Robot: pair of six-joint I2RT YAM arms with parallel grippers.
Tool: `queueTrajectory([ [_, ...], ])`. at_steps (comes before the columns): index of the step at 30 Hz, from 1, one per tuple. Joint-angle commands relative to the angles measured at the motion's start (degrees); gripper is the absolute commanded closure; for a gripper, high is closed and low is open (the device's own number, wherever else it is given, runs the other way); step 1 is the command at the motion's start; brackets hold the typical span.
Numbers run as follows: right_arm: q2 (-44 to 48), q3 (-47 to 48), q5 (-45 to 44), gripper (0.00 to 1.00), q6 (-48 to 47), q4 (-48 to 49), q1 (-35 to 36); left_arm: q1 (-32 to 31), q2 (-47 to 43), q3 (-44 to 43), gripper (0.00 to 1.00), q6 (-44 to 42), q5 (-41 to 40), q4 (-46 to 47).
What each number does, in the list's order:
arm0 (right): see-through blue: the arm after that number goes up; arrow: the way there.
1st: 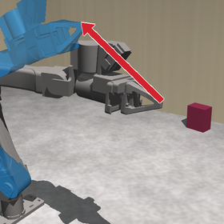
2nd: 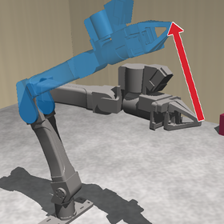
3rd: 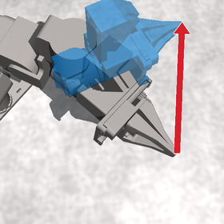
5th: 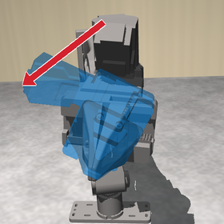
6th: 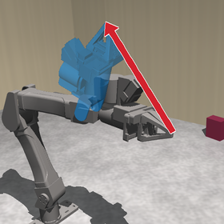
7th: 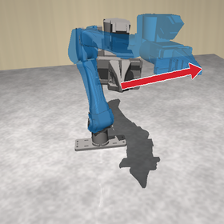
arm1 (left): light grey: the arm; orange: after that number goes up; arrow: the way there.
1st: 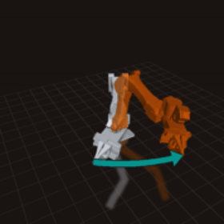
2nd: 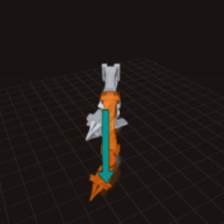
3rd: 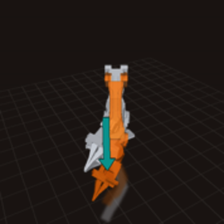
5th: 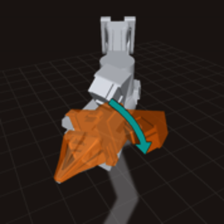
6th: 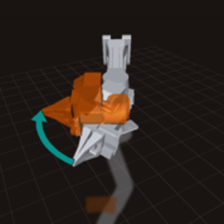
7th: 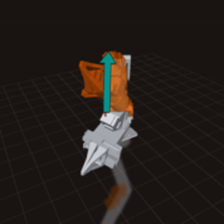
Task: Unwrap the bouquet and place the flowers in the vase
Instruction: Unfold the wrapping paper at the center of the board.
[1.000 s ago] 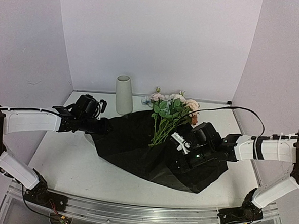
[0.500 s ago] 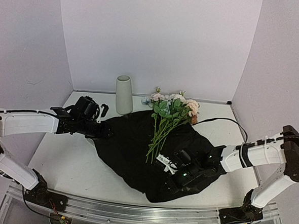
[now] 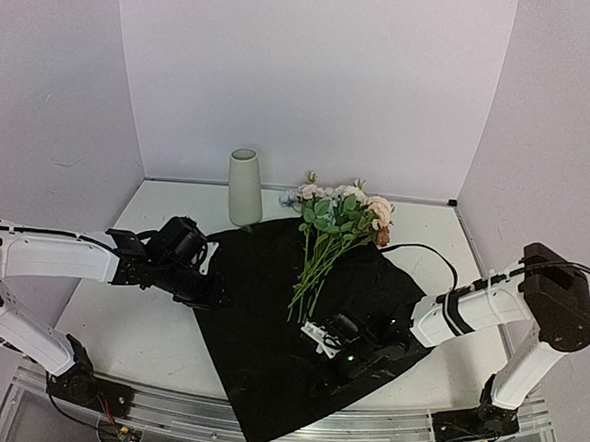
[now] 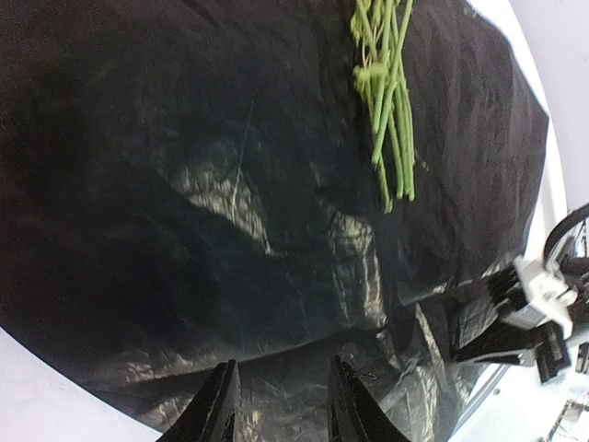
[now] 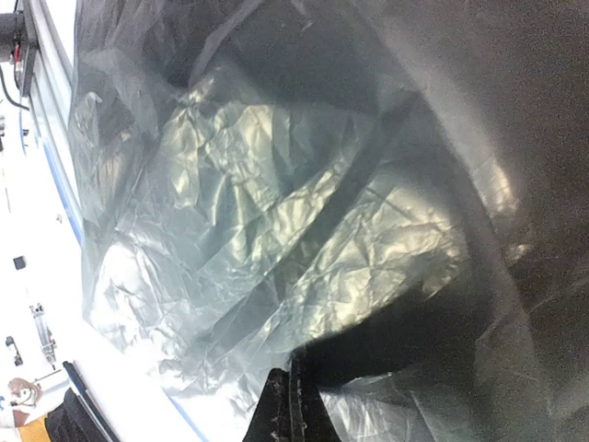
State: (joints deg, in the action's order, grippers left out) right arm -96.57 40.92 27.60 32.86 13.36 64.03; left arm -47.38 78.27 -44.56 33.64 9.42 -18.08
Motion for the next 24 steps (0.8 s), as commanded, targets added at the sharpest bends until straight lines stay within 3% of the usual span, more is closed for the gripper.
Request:
queueTrajectory([
  [1,0.8,1.8,-2.0,1.0,0.0,-2.2,0.2,-1.3,0.6,1.9,0.65,1.2,1.2,-0.2],
  [15,5.8,2.9,-14.6,1.0,1.7,-8.9,0.1,-1.5,5.3,3.1,0.65,1.5,-1.0,-0.1],
  [24,5.8,-1.7,-14.5,1.0,3.5,-10.2,0.1,-1.6,7.6,4.9,0.65,2.3,-1.4,-0.4],
])
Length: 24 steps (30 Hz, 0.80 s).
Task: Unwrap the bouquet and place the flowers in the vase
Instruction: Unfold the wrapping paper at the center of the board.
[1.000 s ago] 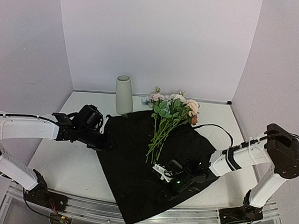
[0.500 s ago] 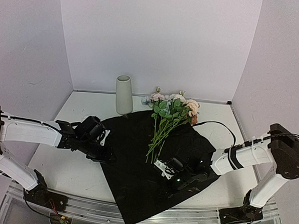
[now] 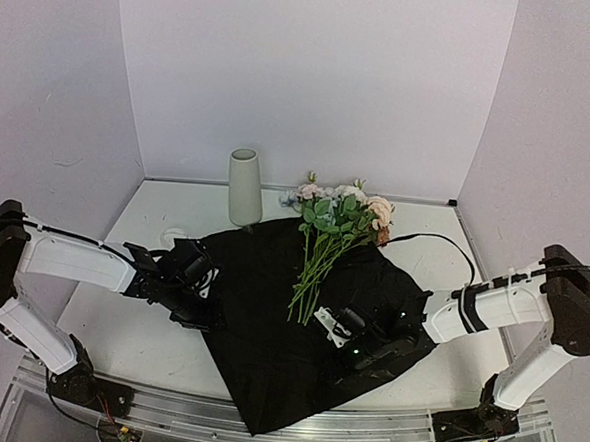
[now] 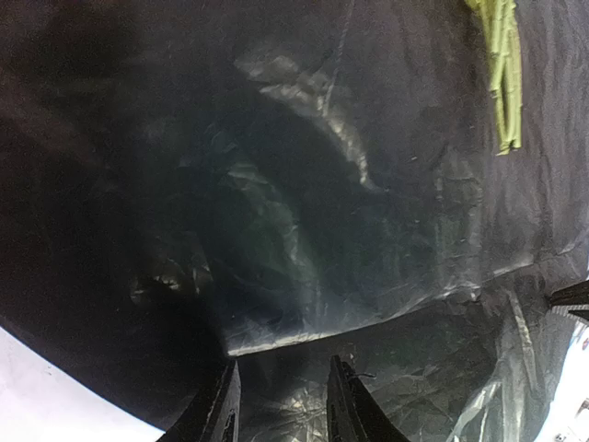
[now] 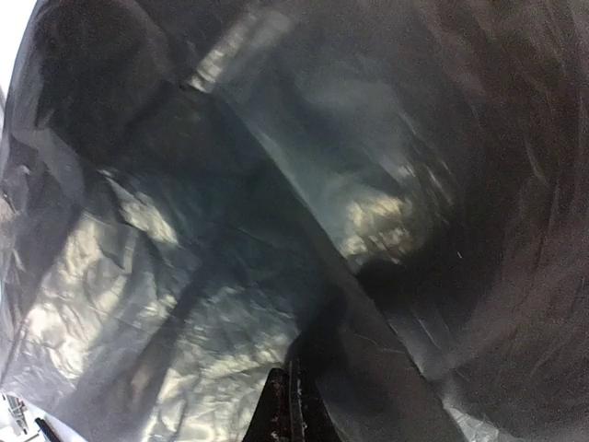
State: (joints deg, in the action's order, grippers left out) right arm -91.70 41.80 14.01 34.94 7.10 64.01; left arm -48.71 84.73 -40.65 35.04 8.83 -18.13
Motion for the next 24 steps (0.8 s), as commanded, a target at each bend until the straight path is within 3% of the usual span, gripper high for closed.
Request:
queueTrajectory([
  [1,0.9,-3.0,-1.0,1.0,1.5,-3.9,0.1,-0.2,1.4,1.3,0.65,1.0,-0.9,-0.3],
  [10,-0.7,-4.9,-1.6,1.0,2.4,-3.8,0.1,-0.2,2.5,3.2,0.65,2.6,-4.0,-0.7],
  [24,5.2,-2.0,-7.3,1.0,1.9,-7.2,0.1,-0.2,-7.4,0.1,0.61,1.3,-10.5,-3.2],
])
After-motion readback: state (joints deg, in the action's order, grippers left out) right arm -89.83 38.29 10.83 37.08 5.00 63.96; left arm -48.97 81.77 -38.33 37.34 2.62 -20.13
